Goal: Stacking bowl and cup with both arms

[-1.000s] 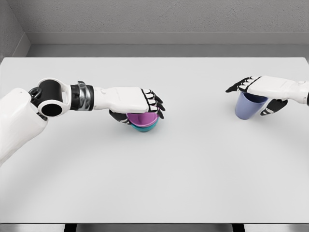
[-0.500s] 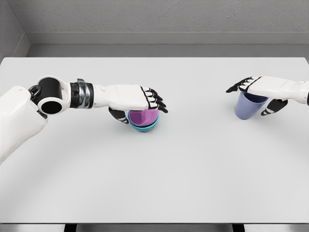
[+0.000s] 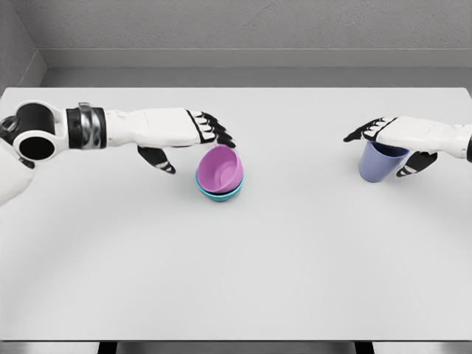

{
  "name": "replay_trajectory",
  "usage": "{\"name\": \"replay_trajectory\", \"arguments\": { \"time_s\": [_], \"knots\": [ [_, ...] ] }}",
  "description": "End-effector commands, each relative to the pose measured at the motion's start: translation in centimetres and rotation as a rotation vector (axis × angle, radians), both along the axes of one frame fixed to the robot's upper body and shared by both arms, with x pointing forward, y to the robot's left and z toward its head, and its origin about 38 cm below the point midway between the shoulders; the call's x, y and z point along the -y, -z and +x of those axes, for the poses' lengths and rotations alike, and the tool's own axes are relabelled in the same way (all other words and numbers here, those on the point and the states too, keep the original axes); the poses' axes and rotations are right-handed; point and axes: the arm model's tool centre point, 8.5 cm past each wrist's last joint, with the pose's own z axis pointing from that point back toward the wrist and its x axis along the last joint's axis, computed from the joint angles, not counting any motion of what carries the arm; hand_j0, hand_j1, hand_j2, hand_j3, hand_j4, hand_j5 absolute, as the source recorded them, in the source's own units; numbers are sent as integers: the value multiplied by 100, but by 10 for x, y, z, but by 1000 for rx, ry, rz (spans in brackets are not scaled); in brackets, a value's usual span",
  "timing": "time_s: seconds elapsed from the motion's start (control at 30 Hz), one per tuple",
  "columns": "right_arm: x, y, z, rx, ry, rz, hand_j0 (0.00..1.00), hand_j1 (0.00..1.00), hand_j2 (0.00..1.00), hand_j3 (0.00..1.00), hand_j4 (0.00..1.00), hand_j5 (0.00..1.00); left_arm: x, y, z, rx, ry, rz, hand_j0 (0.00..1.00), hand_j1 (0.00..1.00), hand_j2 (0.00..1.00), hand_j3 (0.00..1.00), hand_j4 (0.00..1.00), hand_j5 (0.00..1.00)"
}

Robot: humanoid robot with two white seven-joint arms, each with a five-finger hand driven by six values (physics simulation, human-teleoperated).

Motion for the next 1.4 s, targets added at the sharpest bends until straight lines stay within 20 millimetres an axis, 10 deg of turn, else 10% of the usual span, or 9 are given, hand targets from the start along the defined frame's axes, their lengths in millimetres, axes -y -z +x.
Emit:
{"name": "replay_trajectory", "arguments": {
  "time_s": [0.0, 0.27, 1.37],
  "knots": [
    [0, -1, 0, 0, 3, 5, 100, 100, 100, 100, 100, 100, -20, -12, 3, 10, -42, -19, 100, 100, 100, 100, 100, 100],
    [0, -1, 0, 1, 3, 5, 92, 92, 92, 92, 92, 92, -77, -23, 5, -19, -157, -35, 100, 100, 100, 100, 100, 100],
    [11, -25, 4, 52, 30, 26, 72, 72, 72, 72, 72, 72, -83, -15, 5, -38, -175, -36, 100, 100, 100, 100, 100, 100]
  ]
}}
